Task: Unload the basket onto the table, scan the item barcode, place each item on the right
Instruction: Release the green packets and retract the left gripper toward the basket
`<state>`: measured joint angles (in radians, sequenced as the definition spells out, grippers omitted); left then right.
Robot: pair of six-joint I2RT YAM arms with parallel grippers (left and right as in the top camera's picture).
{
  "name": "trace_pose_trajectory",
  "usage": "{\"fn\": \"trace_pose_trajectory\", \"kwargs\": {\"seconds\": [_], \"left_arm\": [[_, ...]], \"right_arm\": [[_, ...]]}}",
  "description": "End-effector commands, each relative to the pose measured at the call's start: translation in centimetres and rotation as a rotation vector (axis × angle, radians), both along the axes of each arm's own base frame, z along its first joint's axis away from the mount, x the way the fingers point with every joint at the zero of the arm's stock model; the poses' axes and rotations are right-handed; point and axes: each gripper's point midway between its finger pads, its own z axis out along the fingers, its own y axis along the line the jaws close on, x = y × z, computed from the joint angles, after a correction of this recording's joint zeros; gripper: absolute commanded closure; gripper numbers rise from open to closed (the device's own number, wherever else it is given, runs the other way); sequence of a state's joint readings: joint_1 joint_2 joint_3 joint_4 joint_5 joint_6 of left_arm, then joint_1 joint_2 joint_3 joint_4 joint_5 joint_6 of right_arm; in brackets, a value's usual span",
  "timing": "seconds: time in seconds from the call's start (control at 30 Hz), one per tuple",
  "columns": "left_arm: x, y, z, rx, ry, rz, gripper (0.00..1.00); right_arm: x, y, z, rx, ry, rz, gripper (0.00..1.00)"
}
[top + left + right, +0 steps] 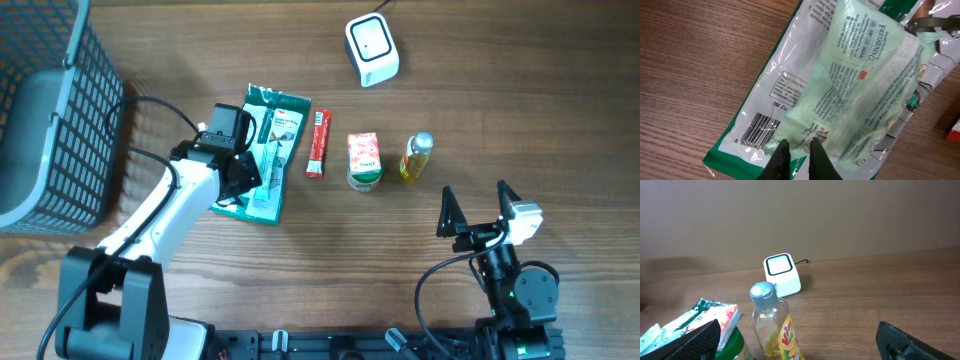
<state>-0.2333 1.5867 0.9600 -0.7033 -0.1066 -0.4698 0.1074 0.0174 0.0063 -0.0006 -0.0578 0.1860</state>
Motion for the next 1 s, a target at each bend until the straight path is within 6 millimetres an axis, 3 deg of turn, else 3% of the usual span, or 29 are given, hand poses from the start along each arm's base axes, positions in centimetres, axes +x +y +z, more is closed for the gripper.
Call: {"fn": "trace_pose_trajectory", "kwargs": {"seconds": [0.0, 0.23, 0.47, 0.6, 0.83, 0.9, 0.97], "left_arm": [[-0.7, 0.2, -1.7, -0.002, 0.044, 0.022, 0.94], [-2.2, 0.6, -5.4, 0.018, 0.125, 0.045, 0.94], [-2.3, 1.0, -5.7, 0.043, 0.135, 0.042, 0.94], [0.0, 2.6, -2.4, 0.119, 0.015, 0.073, 0.94], [3.7, 2.6, 6.7, 0.048, -0.270, 0.109, 0.84], [3.8, 3.5, 7.6, 0.078, -0.290, 0.057, 0.73], [3.9, 4.7, 7.5, 0.133, -0.275, -0.024, 0.72]], "right_arm": [[0.0, -0.3, 0.1, 0.001, -0.007, -0.017, 0.00], [0.0, -0.3, 0.1, 0.001, -0.008, -0.017, 0.00], [0.0, -0.3, 0.1, 0.001, -0.007, -0.017, 0.01], [0.0, -0.3, 0.1, 0.001, -0.008, -0.017, 0.00], [0.0, -0.3, 0.1, 0.000, -0.007, -0.017, 0.00], [0.0, -0.3, 0.1, 0.001, -0.007, -0.017, 0.00], [0.0, -0.3, 0.1, 0.001, -0.008, -0.017, 0.00]]}}
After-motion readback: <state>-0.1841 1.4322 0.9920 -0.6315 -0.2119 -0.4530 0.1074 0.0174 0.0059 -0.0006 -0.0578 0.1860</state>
